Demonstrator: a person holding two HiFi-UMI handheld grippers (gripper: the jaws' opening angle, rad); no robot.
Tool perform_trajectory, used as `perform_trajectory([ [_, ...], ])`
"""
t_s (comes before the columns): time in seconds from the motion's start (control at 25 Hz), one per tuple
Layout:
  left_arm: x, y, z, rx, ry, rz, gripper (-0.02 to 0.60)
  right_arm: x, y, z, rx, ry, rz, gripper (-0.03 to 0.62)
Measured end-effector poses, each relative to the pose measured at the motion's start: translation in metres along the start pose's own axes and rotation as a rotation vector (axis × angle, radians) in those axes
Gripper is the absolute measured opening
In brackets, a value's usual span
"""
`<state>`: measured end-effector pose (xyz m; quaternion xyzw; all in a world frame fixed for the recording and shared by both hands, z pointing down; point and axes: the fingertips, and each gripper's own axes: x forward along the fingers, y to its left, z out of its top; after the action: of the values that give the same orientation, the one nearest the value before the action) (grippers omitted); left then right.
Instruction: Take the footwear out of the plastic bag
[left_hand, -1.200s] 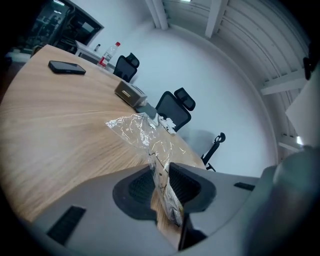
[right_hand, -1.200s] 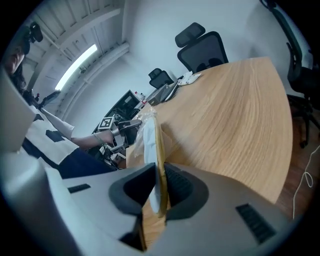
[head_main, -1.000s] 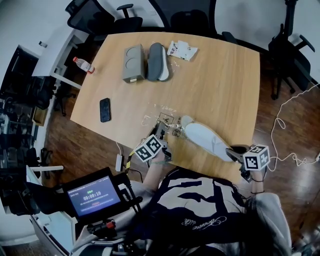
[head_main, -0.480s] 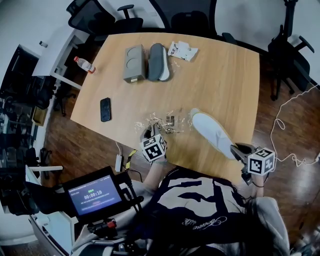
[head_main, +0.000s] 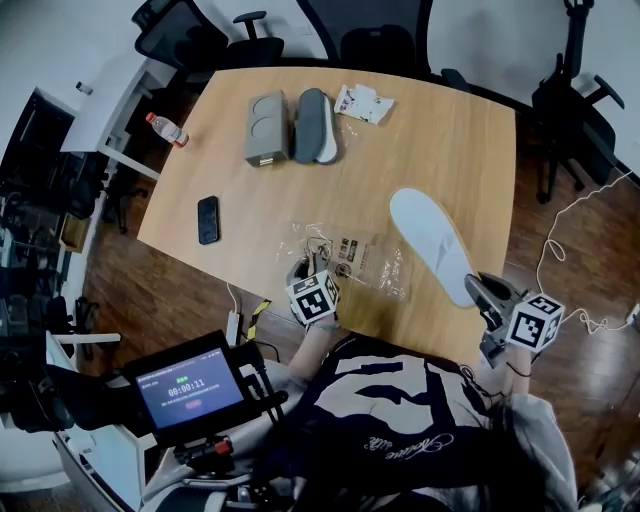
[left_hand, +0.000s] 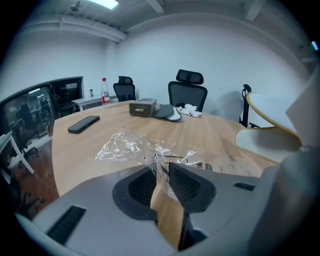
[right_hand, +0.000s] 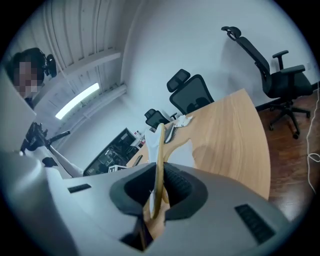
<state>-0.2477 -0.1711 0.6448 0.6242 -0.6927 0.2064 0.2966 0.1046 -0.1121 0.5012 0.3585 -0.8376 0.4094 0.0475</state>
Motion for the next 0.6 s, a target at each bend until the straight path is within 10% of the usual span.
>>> perform_trajectory([
  [0.32,0.002,-0.071,-0.022,-0.072,0.064,-0.198,0.083,0.059,0.058,-0.003,0.091,0.01,0.221,0.037],
  [0.6,0.001,-0.089,-0.03,-0.03,0.086,-0.253,0.083,0.085,0.012,-0.077,0.359,0.115,0.101,0.028],
])
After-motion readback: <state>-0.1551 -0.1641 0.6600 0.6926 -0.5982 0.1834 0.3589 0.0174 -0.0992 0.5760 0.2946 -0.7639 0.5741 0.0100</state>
